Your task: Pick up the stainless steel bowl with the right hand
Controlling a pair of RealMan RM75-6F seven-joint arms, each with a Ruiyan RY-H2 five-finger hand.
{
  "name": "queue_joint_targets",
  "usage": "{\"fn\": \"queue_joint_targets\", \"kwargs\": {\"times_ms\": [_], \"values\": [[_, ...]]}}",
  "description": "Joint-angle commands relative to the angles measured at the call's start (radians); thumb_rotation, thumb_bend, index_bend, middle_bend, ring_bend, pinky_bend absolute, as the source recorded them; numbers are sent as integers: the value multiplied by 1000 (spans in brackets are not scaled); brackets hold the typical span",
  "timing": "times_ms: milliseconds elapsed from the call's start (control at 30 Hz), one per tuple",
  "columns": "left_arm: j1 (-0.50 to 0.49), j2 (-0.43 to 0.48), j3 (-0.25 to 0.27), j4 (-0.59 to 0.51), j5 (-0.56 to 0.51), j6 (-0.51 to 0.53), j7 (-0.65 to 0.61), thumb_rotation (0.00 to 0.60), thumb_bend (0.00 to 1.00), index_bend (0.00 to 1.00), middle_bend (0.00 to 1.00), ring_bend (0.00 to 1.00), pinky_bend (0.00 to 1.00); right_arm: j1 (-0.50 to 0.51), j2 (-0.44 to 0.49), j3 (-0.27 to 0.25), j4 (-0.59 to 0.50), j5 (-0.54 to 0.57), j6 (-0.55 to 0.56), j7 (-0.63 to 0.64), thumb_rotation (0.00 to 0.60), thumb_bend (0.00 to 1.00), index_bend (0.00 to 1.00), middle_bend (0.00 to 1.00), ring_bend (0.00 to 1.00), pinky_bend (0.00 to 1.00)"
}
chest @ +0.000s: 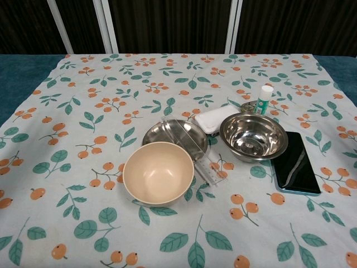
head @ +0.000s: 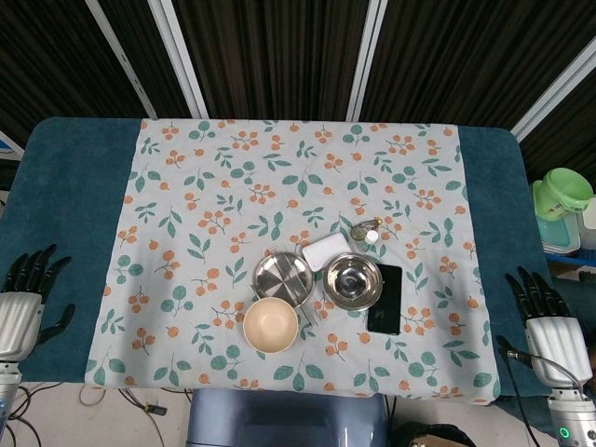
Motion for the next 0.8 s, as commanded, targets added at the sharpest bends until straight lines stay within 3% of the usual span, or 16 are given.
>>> {"fn": "queue_joint_targets", "kwargs": {"times_ms": [33,600,800], "values": [[0,0,0,-1,1,1,1,600,345,123,0,0,0,0,0,0,-1,1,-1,1,600,204,67,0,34,198],[-2,-7,4,-4,-6,-12,16,600,345,123,0,0,0,19,13,-38,-7,-42,-48,16,600,193,71,21,30,197],[-4,-6,1,-7,-12,-17,18,600,347,123,0,0,0,68,38,-53,-64,-64,-132,28,600,187,109,25,27,197]]}}
